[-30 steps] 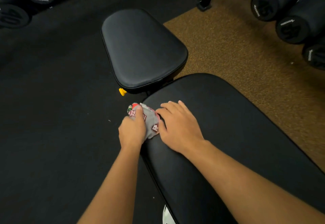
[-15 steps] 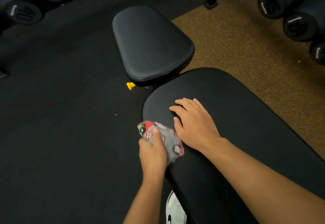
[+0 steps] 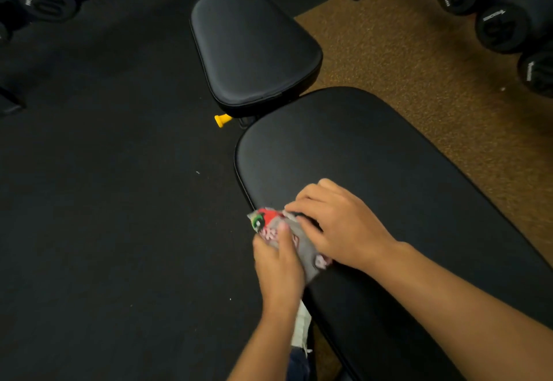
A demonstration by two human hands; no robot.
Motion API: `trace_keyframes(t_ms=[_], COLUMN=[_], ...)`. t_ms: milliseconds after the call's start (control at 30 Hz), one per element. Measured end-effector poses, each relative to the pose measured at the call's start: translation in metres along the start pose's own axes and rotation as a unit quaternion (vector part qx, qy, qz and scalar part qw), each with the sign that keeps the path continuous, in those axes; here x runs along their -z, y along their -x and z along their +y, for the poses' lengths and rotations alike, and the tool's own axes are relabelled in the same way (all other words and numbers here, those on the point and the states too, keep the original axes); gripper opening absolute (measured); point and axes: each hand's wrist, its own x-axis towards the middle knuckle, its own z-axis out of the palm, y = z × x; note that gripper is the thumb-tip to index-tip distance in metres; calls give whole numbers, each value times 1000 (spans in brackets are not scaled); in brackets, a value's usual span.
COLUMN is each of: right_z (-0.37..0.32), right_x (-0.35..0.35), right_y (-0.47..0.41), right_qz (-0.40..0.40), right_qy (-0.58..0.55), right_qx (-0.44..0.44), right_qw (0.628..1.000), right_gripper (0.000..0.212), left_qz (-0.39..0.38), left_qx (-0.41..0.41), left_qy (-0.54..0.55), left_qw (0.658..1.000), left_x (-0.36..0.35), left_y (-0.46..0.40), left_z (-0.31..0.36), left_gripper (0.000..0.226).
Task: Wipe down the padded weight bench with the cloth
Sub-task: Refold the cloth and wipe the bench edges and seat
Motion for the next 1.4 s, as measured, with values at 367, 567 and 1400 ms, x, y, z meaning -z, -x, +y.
trace_keyframes(t_ms=[367, 567, 1400], right_z=[-28, -36, -87], right_x=[11, 8, -20], right_y=[50, 62, 183], right_qz=[-143, -90, -26], right_qy=[-26, -18, 152], right_qx=[-35, -69, -68], right_qw=[989, 993, 986], right_gripper=[21, 21, 39], left_qz=[-71, -79, -290], left_qx=[-2, 8, 166], left_qy=[42, 66, 355], left_qw=[997, 995, 873], left_x=[1, 1, 29], left_y=[67, 41, 137], left_z=[-40, -35, -82], left_gripper=[42, 50, 76])
